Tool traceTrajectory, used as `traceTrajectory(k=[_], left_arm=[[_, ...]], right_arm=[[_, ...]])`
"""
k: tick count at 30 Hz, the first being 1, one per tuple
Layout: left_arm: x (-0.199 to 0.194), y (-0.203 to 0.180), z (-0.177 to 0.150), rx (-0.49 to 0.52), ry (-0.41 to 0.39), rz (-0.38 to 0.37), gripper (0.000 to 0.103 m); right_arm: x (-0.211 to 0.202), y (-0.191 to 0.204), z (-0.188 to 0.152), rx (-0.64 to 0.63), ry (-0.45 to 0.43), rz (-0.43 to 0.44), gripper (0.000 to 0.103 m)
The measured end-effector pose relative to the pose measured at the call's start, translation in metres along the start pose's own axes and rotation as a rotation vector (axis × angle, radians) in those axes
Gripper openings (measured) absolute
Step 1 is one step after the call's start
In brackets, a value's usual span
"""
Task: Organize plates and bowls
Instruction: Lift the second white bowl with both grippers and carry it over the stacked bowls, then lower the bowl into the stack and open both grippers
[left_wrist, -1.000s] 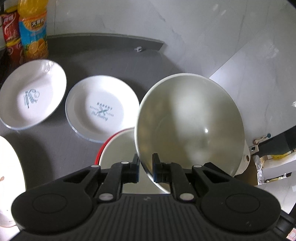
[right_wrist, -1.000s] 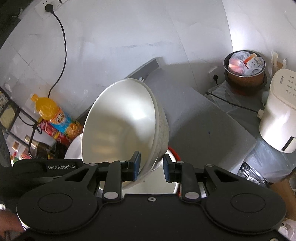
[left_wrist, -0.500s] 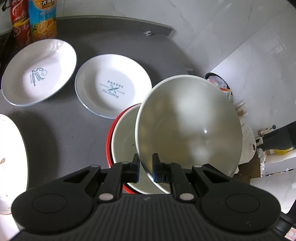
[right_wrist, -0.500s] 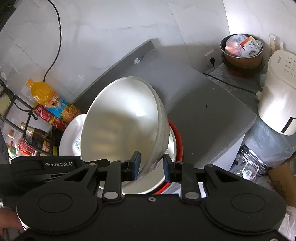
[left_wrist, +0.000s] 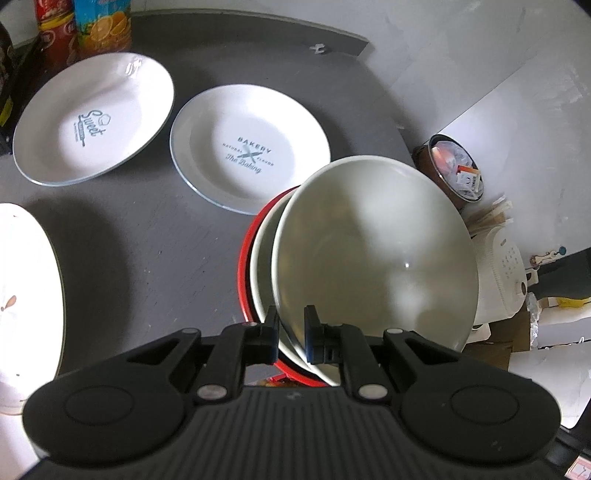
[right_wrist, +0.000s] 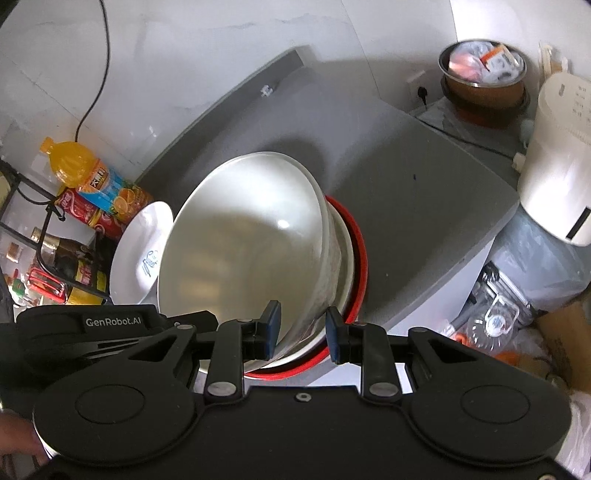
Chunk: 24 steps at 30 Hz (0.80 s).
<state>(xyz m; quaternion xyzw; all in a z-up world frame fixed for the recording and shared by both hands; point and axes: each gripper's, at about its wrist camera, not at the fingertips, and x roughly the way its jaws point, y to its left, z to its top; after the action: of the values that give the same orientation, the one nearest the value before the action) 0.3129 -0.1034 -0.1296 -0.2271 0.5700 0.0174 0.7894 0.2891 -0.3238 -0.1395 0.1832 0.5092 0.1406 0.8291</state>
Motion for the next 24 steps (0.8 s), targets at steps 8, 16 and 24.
traceTrajectory(k=[8,16,24], left_arm=[[0.002,-0.004,0.002,-0.004,-0.001,0.014,0.012],[-0.003,-0.005,0.003,-0.012,-0.022,0.043,0.014],[-0.007,-0.006,0.004,-0.03,-0.025,0.069,0.016]], right_arm=[[0.003,-0.002,0.002,0.0,0.015,0.001,0.027],[0.0,0.001,0.007,-0.024,0.026,0.011,0.03],[-0.011,-0.002,0.013,-0.05,0.01,0.031,0.031]])
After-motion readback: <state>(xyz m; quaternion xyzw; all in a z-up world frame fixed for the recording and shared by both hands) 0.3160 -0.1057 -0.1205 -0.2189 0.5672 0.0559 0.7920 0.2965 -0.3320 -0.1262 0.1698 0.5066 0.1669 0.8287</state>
